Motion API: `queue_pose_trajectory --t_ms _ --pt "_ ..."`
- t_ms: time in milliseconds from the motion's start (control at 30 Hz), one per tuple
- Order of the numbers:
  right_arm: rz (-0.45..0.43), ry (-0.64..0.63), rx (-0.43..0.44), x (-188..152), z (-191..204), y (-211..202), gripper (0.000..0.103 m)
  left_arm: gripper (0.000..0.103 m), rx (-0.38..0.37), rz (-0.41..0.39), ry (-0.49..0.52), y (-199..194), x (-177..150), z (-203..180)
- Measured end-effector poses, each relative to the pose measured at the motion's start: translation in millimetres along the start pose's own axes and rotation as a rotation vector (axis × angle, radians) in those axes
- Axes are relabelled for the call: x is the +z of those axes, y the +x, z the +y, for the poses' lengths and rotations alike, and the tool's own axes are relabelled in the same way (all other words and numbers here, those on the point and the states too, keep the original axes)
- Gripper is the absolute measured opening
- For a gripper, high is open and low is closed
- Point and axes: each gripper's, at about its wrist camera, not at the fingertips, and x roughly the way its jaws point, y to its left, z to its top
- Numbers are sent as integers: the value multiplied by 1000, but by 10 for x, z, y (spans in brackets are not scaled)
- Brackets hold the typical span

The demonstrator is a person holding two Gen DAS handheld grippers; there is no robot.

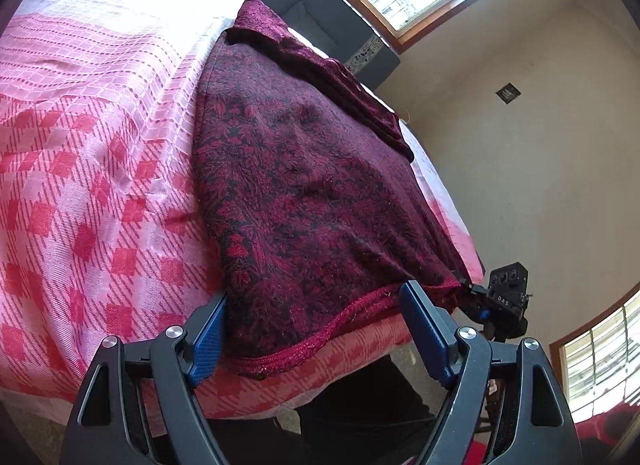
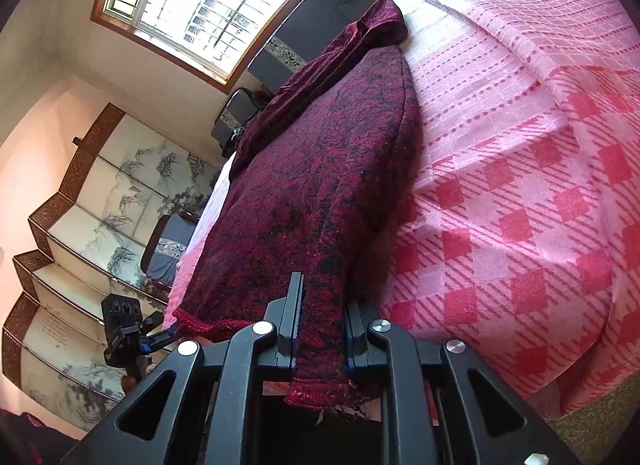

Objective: Fold small clothes
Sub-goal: 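Grasp the hem with the left gripper while the right gripper holds it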

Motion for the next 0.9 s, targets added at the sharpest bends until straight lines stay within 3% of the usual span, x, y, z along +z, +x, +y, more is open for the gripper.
queue_pose_trajectory --t_ms 167,333,400,433,500,600,767,900 --pt "-8 29 5 47 -19 0 16 81 -37 -32 -116 9 129 94" --pt "-1 14 -65 55 31 23 14 78 44 -20 -85 113 160 18" --pt "-1 2 -83 60 62 40 15 39 94 9 -79 196 155 9" --pt "-1 -1 -92 60 72 50 12 9 136 39 -87 266 139 38" --pt "0 -11 -118 58 95 61 11 9 134 2 -106 241 113 68" --pt "9 -15 -119 54 124 72 10 9 271 -43 -17 194 84 -83" --pt "-30 84 4 68 -16 -19 10 9 411 -94 122 153 48 -307" --pt "-37 111 22 57 -68 -56 10 9 512 -120 228 145 39 -486"
